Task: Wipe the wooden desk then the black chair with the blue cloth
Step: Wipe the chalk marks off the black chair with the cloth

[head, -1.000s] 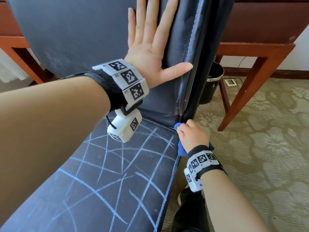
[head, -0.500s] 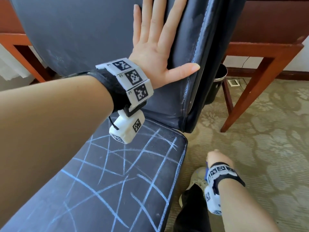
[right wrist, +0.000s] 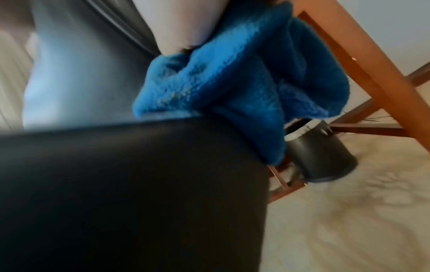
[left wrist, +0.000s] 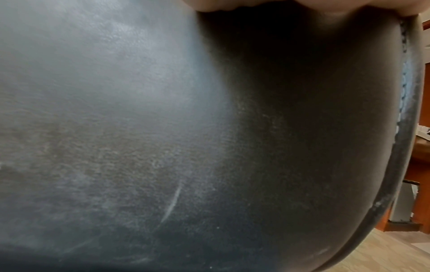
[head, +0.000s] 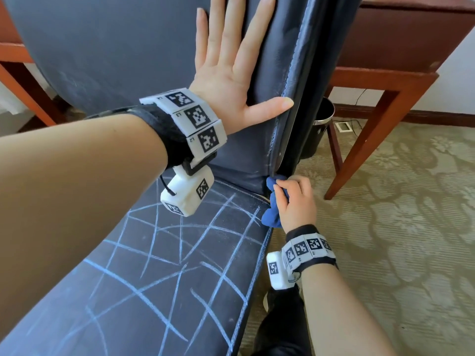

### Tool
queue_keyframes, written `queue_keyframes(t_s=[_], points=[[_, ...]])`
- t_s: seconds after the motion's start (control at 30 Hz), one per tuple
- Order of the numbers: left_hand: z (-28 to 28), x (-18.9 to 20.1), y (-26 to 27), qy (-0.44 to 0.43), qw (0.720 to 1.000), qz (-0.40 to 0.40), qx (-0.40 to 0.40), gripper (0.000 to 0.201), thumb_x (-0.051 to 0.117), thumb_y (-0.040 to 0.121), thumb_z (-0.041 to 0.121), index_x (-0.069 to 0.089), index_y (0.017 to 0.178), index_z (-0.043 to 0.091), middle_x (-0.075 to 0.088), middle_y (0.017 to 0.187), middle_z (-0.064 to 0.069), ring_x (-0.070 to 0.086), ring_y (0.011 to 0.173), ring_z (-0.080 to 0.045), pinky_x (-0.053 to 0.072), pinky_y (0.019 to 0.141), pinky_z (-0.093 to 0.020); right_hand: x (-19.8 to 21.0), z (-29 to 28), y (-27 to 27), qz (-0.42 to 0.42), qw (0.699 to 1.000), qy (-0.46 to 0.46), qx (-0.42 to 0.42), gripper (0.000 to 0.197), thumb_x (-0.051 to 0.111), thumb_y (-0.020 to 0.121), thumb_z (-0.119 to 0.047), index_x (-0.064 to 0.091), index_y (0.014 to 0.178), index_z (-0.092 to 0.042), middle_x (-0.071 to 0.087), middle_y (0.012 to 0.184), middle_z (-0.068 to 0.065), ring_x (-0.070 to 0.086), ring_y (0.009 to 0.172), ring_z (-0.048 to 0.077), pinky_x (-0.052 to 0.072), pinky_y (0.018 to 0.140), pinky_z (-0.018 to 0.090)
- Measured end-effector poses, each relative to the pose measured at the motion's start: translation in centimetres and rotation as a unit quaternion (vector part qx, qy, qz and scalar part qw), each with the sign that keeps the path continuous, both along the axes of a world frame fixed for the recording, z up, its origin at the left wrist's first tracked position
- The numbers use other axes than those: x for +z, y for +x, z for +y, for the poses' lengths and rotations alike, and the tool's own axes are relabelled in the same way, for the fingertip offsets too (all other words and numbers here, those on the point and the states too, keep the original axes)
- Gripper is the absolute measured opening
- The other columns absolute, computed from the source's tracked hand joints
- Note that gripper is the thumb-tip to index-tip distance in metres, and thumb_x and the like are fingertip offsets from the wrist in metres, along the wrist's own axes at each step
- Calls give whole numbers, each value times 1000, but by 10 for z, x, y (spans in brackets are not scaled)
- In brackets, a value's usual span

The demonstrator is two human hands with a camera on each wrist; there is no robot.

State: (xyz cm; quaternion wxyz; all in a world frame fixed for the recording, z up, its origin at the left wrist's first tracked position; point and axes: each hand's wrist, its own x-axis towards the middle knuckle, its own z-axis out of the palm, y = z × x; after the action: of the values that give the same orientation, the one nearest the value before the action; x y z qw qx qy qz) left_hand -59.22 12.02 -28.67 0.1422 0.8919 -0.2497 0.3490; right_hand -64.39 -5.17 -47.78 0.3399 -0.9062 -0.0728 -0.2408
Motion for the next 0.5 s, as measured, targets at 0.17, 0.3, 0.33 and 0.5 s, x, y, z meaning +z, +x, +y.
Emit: queue_keyframes(t_s=[0.17,0.3,0.33,0.5], points=[[-2,-2,7,16,1000,-17,6,96,41,86,68,29,139,-11,28,141,-35,15,134,-54,5,108,-62,-28,-2,13,138,988,58,-27,14,54,90,-18,65,92,-9,57,95,0,52,87,7,32,72,16],[10,-4,18,22,999,30,38,91,36,86,72,34,141,-1,36,140,-20,27,134,-34,9,111,-39,-41,-6,31,176,978,109,-22,8,54,87,-15,54,83,-8,50,76,-15,50,70,-4,32,57,6],[12,-5,20,20,998,32,44,91,36,86,72,33,141,0,35,141,-20,26,135,-35,8,111,-39,-45,-9,35,192,978,85,-11,10,54,89,-14,58,86,-6,54,83,-11,52,80,4,30,60,6],[12,-5,24,29,999,-7,43,92,39,89,66,29,139,-10,29,141,-30,20,134,-49,7,110,-57,-70,-34,43,216,976,25,-34,18,52,94,-11,61,95,5,49,113,16,52,94,31,28,70,21]])
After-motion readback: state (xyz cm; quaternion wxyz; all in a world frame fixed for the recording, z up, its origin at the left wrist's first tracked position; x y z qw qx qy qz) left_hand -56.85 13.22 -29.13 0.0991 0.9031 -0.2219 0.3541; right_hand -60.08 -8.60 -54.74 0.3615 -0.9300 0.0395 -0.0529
